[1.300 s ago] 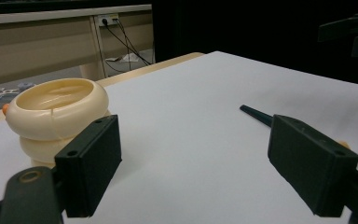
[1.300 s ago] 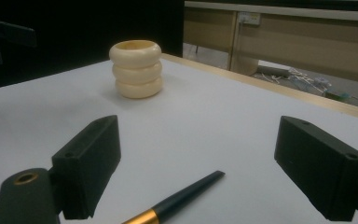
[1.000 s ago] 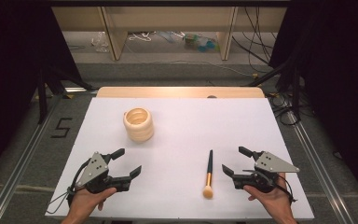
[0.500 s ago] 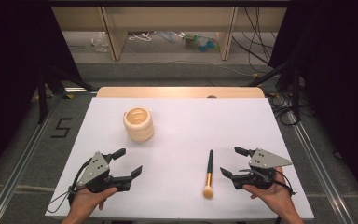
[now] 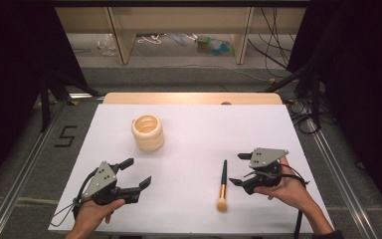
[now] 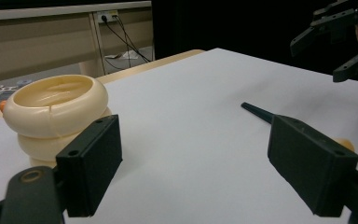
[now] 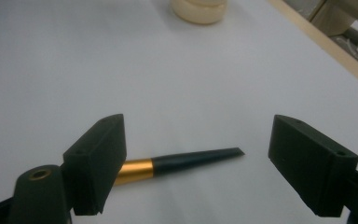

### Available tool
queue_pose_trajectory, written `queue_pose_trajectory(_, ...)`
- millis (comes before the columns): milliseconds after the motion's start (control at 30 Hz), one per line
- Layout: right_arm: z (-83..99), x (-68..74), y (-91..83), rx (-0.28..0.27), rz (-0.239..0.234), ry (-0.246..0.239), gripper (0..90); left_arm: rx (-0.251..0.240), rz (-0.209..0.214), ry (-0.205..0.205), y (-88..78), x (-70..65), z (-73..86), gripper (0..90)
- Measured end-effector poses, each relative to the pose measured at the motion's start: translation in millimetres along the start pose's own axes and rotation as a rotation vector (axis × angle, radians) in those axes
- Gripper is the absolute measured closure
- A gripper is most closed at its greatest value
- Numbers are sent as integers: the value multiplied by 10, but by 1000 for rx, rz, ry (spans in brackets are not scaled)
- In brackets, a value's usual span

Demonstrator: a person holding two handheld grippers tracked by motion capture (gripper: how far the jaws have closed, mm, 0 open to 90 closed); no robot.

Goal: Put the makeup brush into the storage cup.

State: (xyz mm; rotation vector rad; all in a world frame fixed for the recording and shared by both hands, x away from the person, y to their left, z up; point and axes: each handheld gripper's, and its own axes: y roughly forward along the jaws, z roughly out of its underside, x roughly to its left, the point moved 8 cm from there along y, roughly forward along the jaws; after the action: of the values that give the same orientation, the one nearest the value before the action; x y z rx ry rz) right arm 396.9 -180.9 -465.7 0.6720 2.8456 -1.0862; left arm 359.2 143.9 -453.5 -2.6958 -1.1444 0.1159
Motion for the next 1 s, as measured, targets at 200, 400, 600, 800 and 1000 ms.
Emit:
queue_pose_trajectory(200,-1,19,126,84,-75,-95,225,3,-1,-1,6,2,6,178)
queue_pose_trajectory(400,-19,53,232,147,-156,-179,240,-1,-3,6,-4,13,-2,178)
queue_pose_trajectory(600,-37,27,324,208,-199,-240,226,0,-1,-4,-4,2,2,178)
queue_pose_trajectory(800,-10,36,425,246,-265,-282,224,2,-1,4,-6,8,4,178)
queue_pose_trajectory(1000,49,60,522,273,-318,-320,237,-2,-1,-4,0,6,4,179)
